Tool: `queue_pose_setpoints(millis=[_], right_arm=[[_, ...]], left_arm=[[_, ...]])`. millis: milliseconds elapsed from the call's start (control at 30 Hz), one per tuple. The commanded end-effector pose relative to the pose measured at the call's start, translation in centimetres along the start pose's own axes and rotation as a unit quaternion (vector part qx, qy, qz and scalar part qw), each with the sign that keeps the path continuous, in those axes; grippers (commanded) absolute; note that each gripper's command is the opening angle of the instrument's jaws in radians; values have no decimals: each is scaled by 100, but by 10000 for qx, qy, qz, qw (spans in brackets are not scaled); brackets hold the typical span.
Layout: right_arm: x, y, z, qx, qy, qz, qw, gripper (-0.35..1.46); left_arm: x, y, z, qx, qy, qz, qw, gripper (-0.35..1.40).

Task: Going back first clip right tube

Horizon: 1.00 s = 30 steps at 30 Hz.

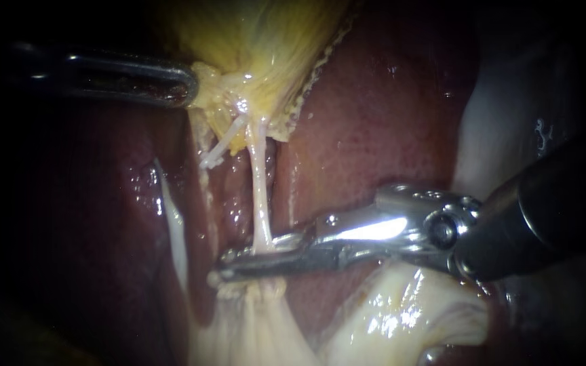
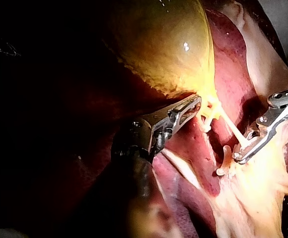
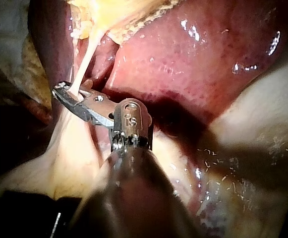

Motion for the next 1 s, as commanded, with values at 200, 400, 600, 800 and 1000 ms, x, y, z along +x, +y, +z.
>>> queue_pose_setpoints(millis=[200,400,600,800,1000], right_arm=[[-3,8,3,-24,5,-401,9992,26],[-11,33,0,-766,-46,-1749,9816,50],[-4,27,-42,-1132,-235,-3041,9456,50],[5,-3,-85,-1351,-234,-3884,9112,50],[7,-22,-114,-1520,-219,-4164,8961,50]], left_arm=[[0,0,0,10,1,3,10000,-35],[1,0,-1,26,7,4,10000,-35],[2,2,-4,32,9,8,10000,-35],[2,2,-4,33,10,8,10000,-35],[2,3,-4,34,10,9,10000,-35]])
